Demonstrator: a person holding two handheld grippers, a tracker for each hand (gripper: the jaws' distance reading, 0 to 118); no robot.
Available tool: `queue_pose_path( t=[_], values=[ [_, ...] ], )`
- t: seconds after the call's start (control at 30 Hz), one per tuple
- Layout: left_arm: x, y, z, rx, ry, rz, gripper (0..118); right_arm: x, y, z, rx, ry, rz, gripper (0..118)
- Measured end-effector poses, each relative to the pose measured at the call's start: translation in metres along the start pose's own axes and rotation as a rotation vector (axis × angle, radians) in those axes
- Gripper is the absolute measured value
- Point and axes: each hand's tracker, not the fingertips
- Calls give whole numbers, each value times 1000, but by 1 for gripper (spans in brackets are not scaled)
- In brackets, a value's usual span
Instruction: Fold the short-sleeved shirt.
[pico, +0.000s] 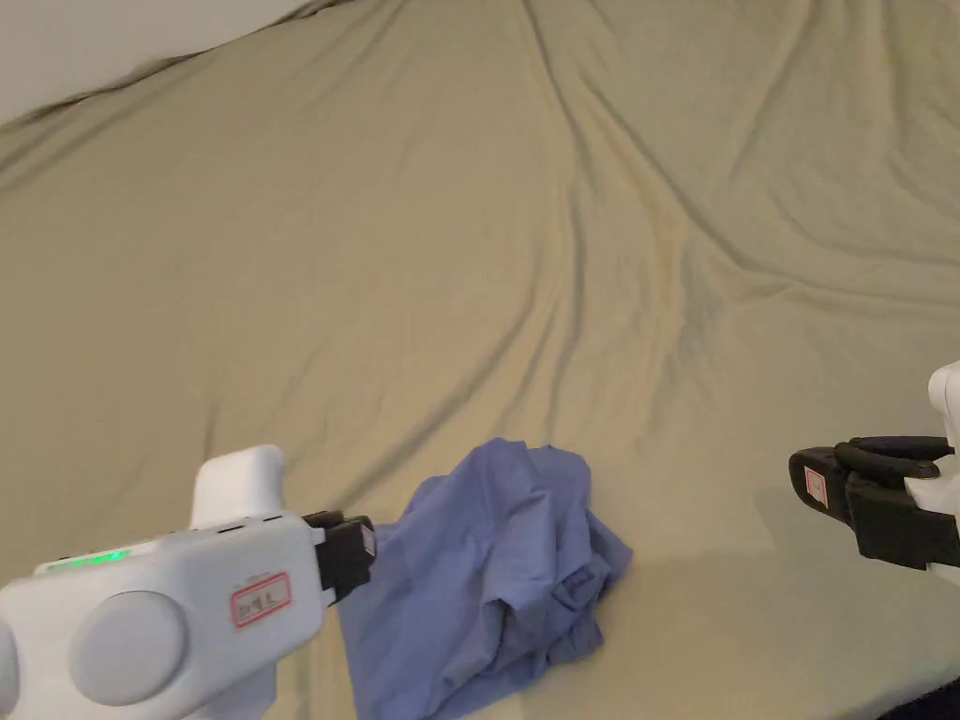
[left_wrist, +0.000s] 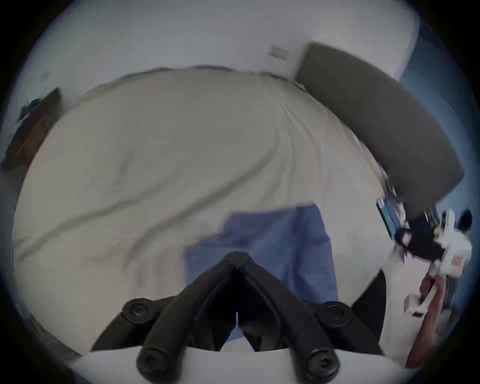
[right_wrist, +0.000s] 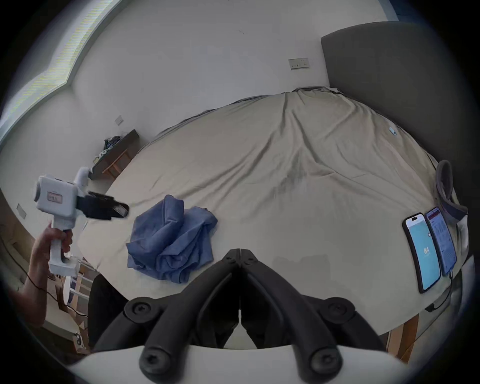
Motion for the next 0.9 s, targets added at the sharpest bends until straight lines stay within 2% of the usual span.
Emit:
queue_pose_path(
  t=[0.13, 0.23, 0.43, 0.5, 0.6, 0.73, 0.83, 0.9],
  values=[
    [61, -10, -72, -119, -112, -108, 0, 2, -2, 3, -10, -15, 1, 2],
    [97, -9, -103, -164, -107, -196, 0, 6, -4, 6, -20, -36, -6, 2],
    [125, 4, -102, -141, -134, -251, 0, 10, -4, 7, -34, -54, -14, 2],
    [118, 7, -94, -129, -163, -252, 0, 7, -2, 6, -37, -54, -12, 2],
    [84, 9, -50, -63, -257, -116, 0, -6, 8, 5, -32, -45, 20, 2],
    [24, -7, 35, 90, -95, -66, 0, -46, 29, -7, -28, -9, 133, 2],
    [-21, -28, 80, 138, 16, 4, 0, -77, 38, -29, -40, 62, 187, 2],
    [-48, -41, 96, 140, 68, 50, 0, -92, 37, -52, -71, 66, 217, 2]
  ],
)
